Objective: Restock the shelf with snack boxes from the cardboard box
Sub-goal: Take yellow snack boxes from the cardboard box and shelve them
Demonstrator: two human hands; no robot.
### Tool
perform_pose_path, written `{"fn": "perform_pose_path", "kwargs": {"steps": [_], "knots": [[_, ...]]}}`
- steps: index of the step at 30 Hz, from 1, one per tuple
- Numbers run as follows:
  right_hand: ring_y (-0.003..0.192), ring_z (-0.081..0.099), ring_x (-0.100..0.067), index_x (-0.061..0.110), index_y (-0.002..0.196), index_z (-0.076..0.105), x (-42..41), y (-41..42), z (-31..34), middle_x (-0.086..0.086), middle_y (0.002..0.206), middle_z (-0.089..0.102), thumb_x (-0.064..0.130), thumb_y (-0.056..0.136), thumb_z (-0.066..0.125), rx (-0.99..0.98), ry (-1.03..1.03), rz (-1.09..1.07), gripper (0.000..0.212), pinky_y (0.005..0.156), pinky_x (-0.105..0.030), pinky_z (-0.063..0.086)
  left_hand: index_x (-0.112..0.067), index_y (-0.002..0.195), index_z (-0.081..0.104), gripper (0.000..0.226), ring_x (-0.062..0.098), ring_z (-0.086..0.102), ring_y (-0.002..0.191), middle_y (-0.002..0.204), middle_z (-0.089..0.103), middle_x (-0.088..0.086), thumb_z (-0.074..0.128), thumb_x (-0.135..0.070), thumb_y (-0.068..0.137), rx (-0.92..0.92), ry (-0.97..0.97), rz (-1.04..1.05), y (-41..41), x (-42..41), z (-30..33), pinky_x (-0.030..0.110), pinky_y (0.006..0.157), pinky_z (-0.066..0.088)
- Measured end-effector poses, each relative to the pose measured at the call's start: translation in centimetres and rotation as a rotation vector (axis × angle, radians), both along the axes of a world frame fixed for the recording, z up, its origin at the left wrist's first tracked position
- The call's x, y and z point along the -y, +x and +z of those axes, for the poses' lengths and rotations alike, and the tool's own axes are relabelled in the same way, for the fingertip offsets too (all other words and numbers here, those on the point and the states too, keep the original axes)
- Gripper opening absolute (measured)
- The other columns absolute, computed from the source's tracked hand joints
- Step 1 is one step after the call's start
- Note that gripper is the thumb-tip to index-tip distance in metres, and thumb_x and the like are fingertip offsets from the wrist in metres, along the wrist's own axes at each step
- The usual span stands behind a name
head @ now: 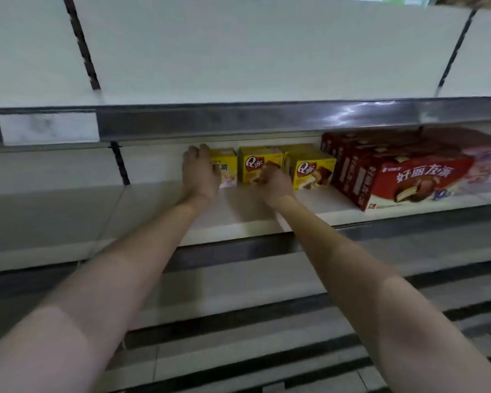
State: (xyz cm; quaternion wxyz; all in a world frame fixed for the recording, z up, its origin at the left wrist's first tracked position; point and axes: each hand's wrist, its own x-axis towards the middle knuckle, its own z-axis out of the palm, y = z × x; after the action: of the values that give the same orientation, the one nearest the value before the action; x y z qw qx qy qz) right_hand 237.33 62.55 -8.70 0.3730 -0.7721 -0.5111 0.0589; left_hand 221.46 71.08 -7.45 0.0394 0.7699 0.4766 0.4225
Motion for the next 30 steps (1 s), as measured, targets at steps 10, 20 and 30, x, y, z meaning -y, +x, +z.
{"fn": "perform_pose_path", "kwargs": {"steps": [10, 20, 30], "knots": [[0.137, 0.035, -0.034, 0.015, 0.143, 0.040, 3.1, 8.5, -0.1, -0.017, 0.147, 0.037, 0.015, 0.092, 0.057, 0.095, -0.197, -0.225, 0.054, 0.115, -0.042, 0.030, -0.012, 0.122, 0.063, 0.033, 0.026, 0.060, 0.111, 0.122, 0.062, 0.008, 0.059, -0.005, 0.090, -0.267, -0.164, -0.396, 8.1, 6.1, -0.1, 0.038, 0.094, 0.049], [0.125, 0.051, -0.031, 0.018, 0.131, 0.058, 4.9, 10.5, -0.6, -0.012, 0.134, 0.056, 0.021, 0.092, 0.056, 0.065, -0.126, 0.036, 0.039, 0.096, -0.027, 0.041, -0.015, 0.144, 0.049, 0.048, 0.028, 0.037, 0.141, 0.152, 0.042, 0.009, 0.053, -0.008, 0.096, -0.380, -0.208, -0.393, 12.4, 9.7, -0.3, 0.034, 0.116, 0.026], [0.097, 0.063, -0.032, 0.007, 0.105, 0.066, 12.8, 10.0, -0.3, -0.014, 0.104, 0.069, 0.007, 0.085, 0.055, 0.103, 0.230, -0.160, 0.023, 0.080, -0.032, 0.046, -0.017, 0.088, 0.065, 0.013, 0.026, 0.063, 0.086, 0.089, 0.067, 0.006, 0.055, -0.011, 0.084, -0.156, -0.250, -0.605, 16.7, 14.2, 0.7, 0.036, 0.074, 0.052]]}}
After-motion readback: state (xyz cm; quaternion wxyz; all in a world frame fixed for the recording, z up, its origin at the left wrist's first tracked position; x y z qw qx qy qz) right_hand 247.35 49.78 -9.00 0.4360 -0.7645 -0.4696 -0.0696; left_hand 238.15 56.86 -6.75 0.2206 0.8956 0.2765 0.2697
